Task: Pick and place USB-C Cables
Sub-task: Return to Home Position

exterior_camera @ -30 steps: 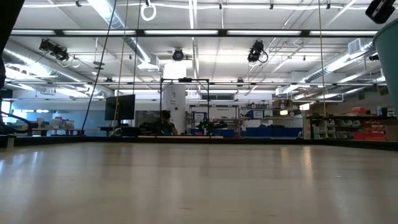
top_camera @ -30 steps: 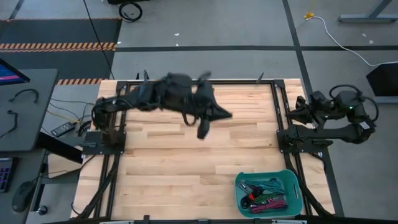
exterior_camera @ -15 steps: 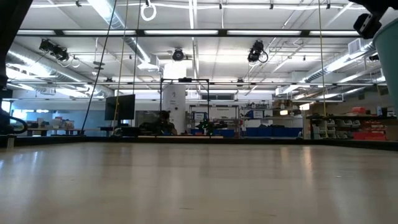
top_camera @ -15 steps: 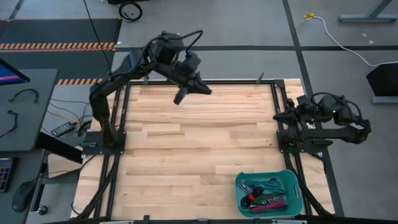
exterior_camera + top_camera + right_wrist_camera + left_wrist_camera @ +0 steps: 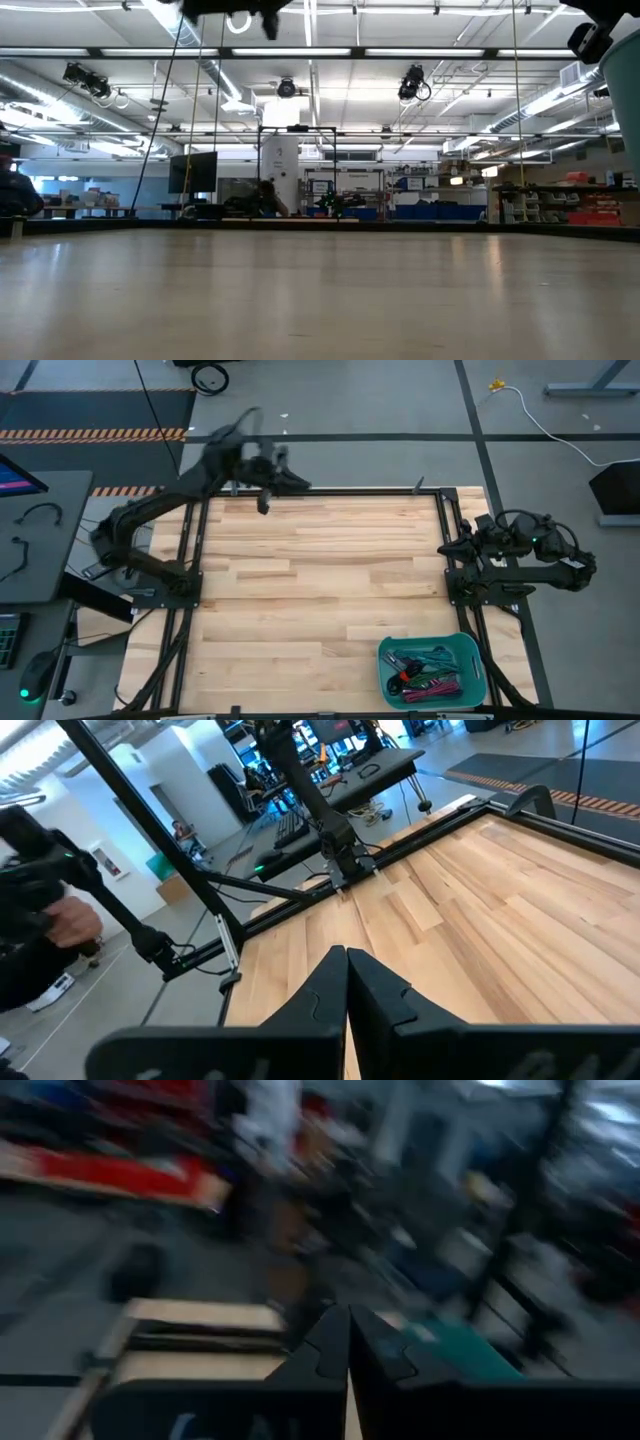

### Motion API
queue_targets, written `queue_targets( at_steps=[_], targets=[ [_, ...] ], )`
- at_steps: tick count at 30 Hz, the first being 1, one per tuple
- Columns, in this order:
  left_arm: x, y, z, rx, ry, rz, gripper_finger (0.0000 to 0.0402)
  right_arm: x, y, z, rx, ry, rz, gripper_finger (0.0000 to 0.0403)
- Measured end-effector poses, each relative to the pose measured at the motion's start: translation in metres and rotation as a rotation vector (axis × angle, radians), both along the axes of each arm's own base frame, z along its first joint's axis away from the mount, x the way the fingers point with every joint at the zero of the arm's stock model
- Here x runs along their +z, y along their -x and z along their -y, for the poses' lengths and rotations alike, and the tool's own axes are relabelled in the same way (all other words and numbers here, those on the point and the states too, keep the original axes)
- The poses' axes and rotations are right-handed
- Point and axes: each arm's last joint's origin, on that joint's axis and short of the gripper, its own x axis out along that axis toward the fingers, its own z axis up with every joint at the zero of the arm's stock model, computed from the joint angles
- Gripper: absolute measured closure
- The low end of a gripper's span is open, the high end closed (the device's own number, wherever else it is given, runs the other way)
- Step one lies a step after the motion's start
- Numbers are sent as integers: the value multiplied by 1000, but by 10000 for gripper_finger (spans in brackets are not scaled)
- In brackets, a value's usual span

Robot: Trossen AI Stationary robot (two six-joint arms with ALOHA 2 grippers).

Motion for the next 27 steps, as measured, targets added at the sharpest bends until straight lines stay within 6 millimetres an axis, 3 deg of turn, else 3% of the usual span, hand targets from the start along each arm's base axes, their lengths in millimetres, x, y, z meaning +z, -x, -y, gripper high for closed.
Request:
queue_targets(
  at_steps=[4, 9, 15, 19, 22, 27],
  targets=[
    [-35, 35, 8, 202, 35, 172, 392, 0, 0, 0, 3, 0, 0, 392],
    [-72, 65, 28, 269, 59, 400, 381, 0, 0, 0, 3, 0, 0, 392],
    [-106, 78, 40, 254, 72, 471, 382, 0, 0, 0, 3, 0, 0, 392],
    [-125, 79, 43, 234, 228, 402, 387, 0, 0, 0, 3, 0, 0, 392],
    [-130, 78, 44, 264, 320, 387, 387, 0, 0, 0, 3, 0, 0, 392],
    [-129, 82, 52, 382, 277, 432, 379, 0, 0, 0, 2, 0, 0, 392]
  ],
)
